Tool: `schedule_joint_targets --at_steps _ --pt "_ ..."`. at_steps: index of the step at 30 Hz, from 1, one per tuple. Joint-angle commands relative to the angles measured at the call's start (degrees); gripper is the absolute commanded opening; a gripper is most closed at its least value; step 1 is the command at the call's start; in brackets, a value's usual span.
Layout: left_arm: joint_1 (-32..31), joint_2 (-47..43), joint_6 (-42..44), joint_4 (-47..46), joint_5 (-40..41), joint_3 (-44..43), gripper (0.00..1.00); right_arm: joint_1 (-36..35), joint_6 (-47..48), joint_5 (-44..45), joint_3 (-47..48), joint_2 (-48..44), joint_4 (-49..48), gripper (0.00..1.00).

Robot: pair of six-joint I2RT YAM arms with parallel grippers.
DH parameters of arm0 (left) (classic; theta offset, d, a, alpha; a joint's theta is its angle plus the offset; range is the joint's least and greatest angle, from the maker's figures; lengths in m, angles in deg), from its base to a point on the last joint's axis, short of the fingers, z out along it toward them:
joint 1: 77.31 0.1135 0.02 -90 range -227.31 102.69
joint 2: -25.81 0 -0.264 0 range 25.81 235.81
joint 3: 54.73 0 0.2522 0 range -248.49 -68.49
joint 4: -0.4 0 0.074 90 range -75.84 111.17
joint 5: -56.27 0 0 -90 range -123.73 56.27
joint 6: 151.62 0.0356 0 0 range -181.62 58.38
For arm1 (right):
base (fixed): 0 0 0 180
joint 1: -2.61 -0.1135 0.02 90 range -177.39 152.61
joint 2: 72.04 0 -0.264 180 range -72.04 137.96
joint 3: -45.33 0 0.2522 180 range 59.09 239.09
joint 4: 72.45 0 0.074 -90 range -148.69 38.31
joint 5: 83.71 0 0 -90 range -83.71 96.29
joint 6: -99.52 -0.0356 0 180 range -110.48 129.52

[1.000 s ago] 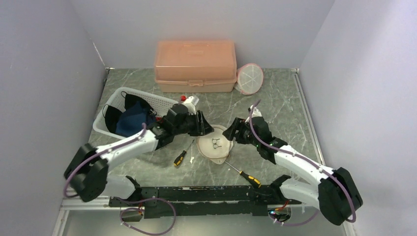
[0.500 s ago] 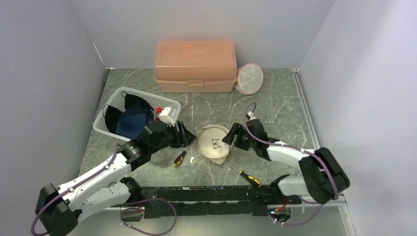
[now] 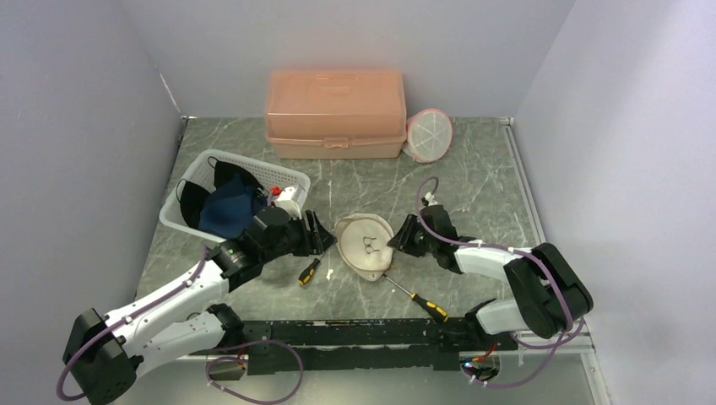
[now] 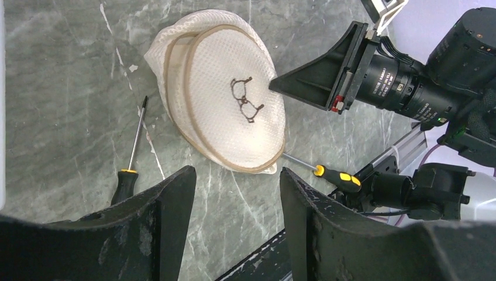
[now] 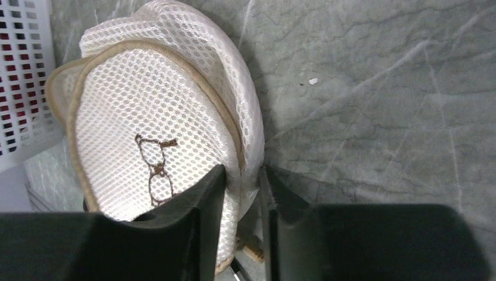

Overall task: Unzip the laundry bag and remove the bra
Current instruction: Close the laundry bag at the center of the board.

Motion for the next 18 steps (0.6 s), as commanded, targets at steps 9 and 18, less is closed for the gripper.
schedule_joint_targets --at_steps 9,18 --pt "-0.11 -0.82 -0.15 -0.79 0.99 -0.4 0.6 -0.05 -1.61 3.45 -0.57 -2.12 0.94 0.2" --pt "-0.08 -1.41 -0.33 0.87 2.53 -0.12 0.6 0.58 -4.7 11.83 8.65 4.08 0.58 0.2"
